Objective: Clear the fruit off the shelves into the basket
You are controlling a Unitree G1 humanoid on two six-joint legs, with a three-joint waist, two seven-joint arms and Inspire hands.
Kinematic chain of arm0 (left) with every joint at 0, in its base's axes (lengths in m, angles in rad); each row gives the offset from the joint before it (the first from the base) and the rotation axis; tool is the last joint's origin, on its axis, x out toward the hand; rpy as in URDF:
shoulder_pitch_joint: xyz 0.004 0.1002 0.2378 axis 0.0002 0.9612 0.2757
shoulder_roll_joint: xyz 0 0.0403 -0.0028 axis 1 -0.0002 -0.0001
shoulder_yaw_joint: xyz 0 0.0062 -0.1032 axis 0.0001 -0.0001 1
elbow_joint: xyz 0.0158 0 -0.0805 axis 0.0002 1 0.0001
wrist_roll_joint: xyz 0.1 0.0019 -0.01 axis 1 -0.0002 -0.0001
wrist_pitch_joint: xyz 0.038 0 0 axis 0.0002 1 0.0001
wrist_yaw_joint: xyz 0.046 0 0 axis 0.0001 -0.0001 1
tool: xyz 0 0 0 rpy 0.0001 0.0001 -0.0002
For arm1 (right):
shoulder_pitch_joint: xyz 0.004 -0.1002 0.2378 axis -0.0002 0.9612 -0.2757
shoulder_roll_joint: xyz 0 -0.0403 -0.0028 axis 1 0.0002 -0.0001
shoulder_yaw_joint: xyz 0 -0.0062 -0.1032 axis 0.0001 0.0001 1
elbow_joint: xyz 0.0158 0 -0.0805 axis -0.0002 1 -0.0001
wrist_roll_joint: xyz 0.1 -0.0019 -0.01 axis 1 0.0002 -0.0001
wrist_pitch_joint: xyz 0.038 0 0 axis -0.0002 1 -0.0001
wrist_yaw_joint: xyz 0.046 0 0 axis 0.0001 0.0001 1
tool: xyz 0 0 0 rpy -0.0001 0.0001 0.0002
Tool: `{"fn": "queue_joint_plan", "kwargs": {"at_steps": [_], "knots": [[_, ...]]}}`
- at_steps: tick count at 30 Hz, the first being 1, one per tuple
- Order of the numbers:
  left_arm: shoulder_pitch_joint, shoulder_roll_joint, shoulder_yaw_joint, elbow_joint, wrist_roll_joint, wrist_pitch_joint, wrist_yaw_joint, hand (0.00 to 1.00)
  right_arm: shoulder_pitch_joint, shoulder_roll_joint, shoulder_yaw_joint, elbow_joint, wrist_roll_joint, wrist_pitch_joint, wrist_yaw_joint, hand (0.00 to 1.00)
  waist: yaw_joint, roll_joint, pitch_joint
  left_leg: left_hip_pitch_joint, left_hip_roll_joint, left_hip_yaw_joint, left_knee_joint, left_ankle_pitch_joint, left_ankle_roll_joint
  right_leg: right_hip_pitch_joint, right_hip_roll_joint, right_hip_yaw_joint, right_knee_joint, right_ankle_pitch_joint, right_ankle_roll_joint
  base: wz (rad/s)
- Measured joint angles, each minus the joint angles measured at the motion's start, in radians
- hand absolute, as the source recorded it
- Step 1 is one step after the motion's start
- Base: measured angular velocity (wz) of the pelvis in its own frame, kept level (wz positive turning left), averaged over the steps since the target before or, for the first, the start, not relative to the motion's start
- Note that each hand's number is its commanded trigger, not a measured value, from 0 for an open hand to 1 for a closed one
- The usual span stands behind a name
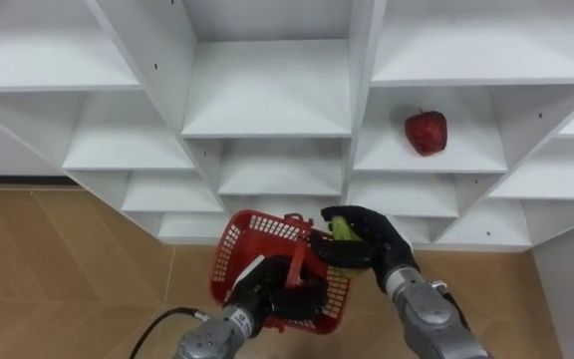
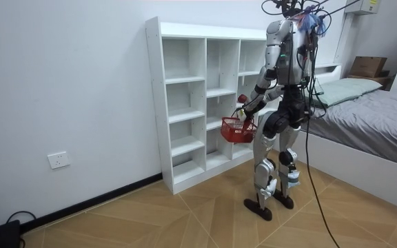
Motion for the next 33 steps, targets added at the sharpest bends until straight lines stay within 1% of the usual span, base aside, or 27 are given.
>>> {"fn": "queue_joint_plan", "kwargs": {"at_steps": [6,13,18,23,27,29,33], "knots": [[0.000,0.003,0.006,0.000,0.000,0.000,0.000,1.00,0.000,-0.001,0.011,0.000,-0.001,0.000,0.001,0.00,-0.001,-0.003,0.0019,0.000,0.001,0.001,0.000,0.000,0.000,0.000,0.000,0.000,0.000,0.000,0.000,0.00],[0.000,0.019,0.007,-0.027,0.000,0.000,0.001,1.00,0.000,-0.001,0.021,0.000,0.000,-0.001,0.010,0.00,-0.001,-0.011,0.0069,0.000,0.000,0.001,0.001,0.000,0.000,0.000,-0.001,0.000,0.001,0.000,0.000,0.00],[0.000,0.017,0.007,-0.034,0.000,0.000,0.002,1.00,0.000,0.000,0.028,0.003,0.023,-0.001,0.013,0.00,-0.001,-0.014,0.0082,0.000,0.000,0.001,0.001,0.000,0.000,0.000,-0.001,0.000,0.001,0.000,0.000,0.00],[-0.006,0.014,0.007,-0.039,-0.010,0.000,0.002,1.00,0.000,0.000,0.044,0.035,0.147,0.001,0.030,0.00,-0.003,-0.020,0.0120,0.000,0.000,0.000,0.001,0.000,0.000,0.000,-0.001,0.001,0.001,0.000,0.000,0.00],[-0.006,0.014,0.011,-0.053,-0.016,0.000,0.002,1.00,-0.002,-0.002,0.044,0.034,0.213,0.002,0.043,0.00,-0.003,-0.021,0.0118,-0.005,0.000,0.001,0.000,0.000,0.000,-0.006,0.000,0.001,0.002,0.000,0.000,0.00],[-0.006,0.013,0.023,-0.058,-0.014,0.000,0.002,1.00,-0.005,-0.002,0.044,0.038,0.293,0.008,0.076,0.00,-0.004,-0.021,0.0115,-0.002,0.001,0.002,0.000,0.000,0.000,-0.004,0.001,0.000,0.002,0.001,-0.001,0.00],[-0.006,0.014,0.034,-0.058,-0.018,0.000,0.002,1.00,-0.005,-0.007,0.043,0.043,0.392,0.023,0.124,0.00,-0.006,-0.021,0.0115,0.004,0.000,0.005,0.000,0.000,0.000,0.002,-0.001,0.001,0.002,0.001,-0.001,0.00]]}}
